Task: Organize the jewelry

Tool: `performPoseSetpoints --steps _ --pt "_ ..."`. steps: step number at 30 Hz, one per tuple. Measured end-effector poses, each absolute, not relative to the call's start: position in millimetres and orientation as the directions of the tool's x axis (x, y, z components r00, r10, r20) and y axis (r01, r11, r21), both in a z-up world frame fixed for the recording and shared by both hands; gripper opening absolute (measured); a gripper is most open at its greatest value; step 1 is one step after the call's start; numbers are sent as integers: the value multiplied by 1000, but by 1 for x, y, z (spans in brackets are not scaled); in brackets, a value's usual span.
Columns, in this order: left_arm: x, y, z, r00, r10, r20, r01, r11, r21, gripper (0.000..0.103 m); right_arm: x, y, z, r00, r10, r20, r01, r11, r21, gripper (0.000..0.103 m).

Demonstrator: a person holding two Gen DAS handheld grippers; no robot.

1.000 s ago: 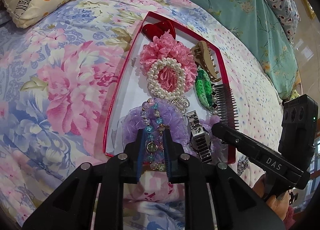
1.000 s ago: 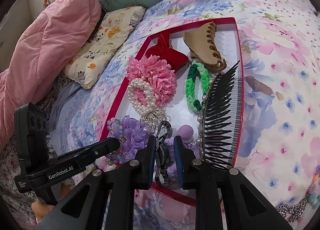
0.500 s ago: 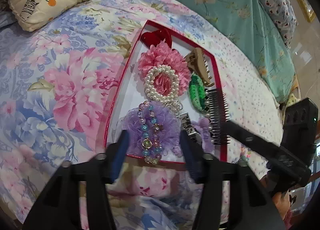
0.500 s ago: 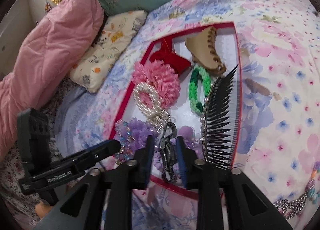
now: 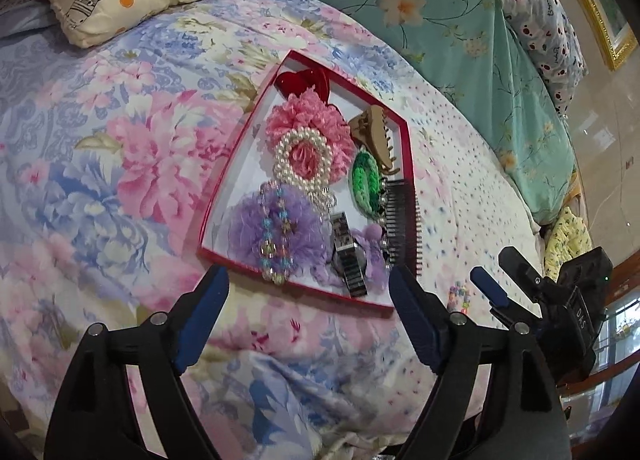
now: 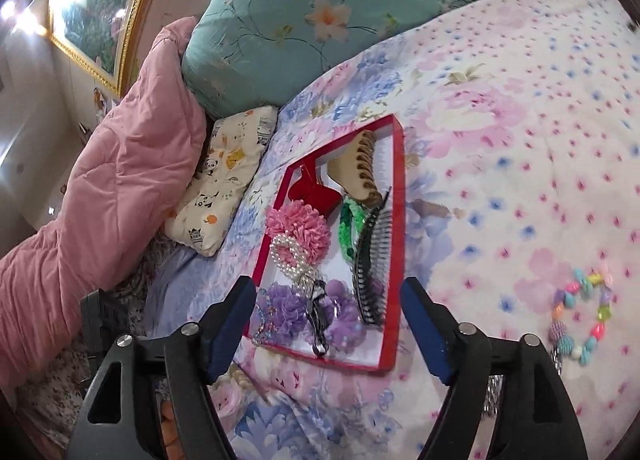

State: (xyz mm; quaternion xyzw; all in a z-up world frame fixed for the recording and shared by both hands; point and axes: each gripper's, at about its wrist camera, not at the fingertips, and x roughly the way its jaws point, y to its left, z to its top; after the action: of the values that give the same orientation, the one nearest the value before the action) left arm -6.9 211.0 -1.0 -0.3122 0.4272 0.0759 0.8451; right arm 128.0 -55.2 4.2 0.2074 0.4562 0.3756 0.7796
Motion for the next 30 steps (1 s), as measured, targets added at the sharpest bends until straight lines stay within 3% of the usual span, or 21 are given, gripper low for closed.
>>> performPoseSetpoints --steps 6,10,13,18,22,30 --pt "-18 201 3 569 -74 -819 -422 828 -368 83 113 -58 9 304 759 -576 -420 650 634 84" --pt "-27 193 19 554 38 -832 -424 872 -243 83 99 -54 28 356 699 -620 -490 705 513 89" --pt "-32 188 36 564 112 -818 -410 898 -159 84 87 -48 48 398 648 -649 -556 733 391 99" --pt "-42 181 72 597 220 -772 -398 916 -47 88 70 -39 79 420 591 -689 -644 729 232 101" --pt "-45 179 87 616 266 -741 -392 920 4 103 61 -36 102 412 598 -687 -692 696 192 103" --pt "-35 184 55 578 232 -783 -410 912 -32 103 61 -21 80 381 579 -721 -696 693 188 103"
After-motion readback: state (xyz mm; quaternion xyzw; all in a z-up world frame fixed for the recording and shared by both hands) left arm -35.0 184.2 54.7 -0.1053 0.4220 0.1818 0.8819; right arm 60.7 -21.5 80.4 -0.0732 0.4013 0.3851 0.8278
